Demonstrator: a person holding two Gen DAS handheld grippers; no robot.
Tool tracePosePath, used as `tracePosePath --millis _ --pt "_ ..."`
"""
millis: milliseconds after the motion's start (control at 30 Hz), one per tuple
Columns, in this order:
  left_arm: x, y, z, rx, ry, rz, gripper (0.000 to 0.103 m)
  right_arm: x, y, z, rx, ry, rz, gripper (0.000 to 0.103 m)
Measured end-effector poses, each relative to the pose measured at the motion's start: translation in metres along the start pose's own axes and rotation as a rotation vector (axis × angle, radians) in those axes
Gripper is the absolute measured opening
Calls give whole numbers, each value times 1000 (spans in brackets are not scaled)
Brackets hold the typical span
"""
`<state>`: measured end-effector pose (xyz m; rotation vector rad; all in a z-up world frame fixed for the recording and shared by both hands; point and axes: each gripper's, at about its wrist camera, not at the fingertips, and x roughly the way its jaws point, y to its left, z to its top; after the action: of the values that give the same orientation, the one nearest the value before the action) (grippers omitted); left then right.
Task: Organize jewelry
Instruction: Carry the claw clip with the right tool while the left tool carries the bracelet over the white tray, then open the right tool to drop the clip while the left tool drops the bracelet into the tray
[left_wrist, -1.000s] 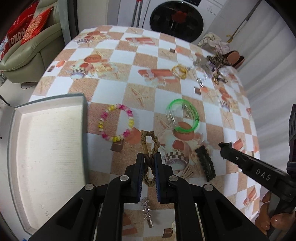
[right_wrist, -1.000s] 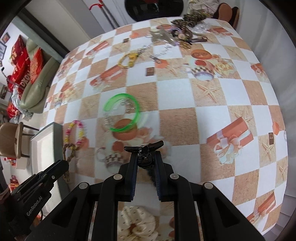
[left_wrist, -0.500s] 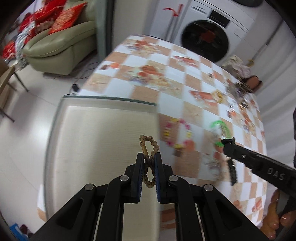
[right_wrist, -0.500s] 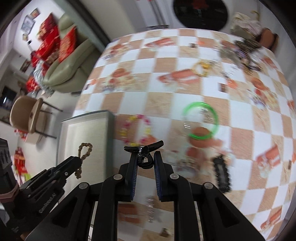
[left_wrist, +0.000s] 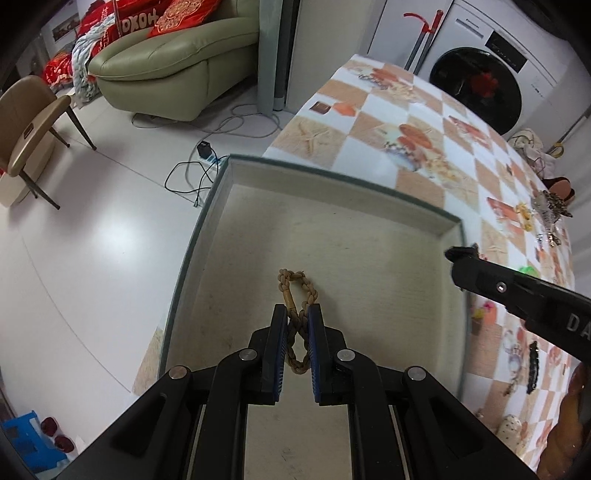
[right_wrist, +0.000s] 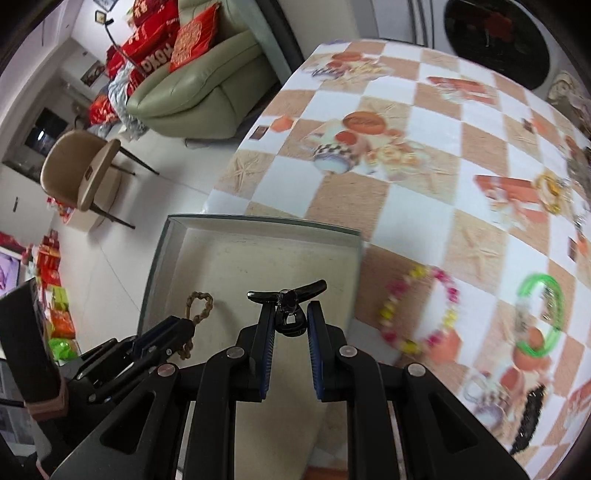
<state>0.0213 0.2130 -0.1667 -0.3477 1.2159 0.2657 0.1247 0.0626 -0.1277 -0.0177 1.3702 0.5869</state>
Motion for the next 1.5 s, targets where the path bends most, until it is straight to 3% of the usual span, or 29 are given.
tracePosePath --millis 433,800,900,933,967,1033,1067,1500 --pt "17 -2 -5 29 10 54 17 58 10 5 -38 89 -32 19" --pt "19 -10 -7 54 21 100 17 58 7 1 -41 87 -19 20" --pt "20 -12 -7 54 23 109 17 57 2 2 -31 93 1 27" --pt "20 -13 -6 56 24 113 18 56 0 2 -25 93 8 36" --pt "20 -14 -6 58 25 117 23 56 -2 3 -22 91 9 44" --pt "19 -14 -7 53 26 122 83 54 -5 2 -16 90 20 45" --pt "16 -14 -8 47 5 131 87 53 -5 2 -12 91 25 46" --pt "11 -22 -9 54 15 139 88 20 -15 7 89 38 149 69"
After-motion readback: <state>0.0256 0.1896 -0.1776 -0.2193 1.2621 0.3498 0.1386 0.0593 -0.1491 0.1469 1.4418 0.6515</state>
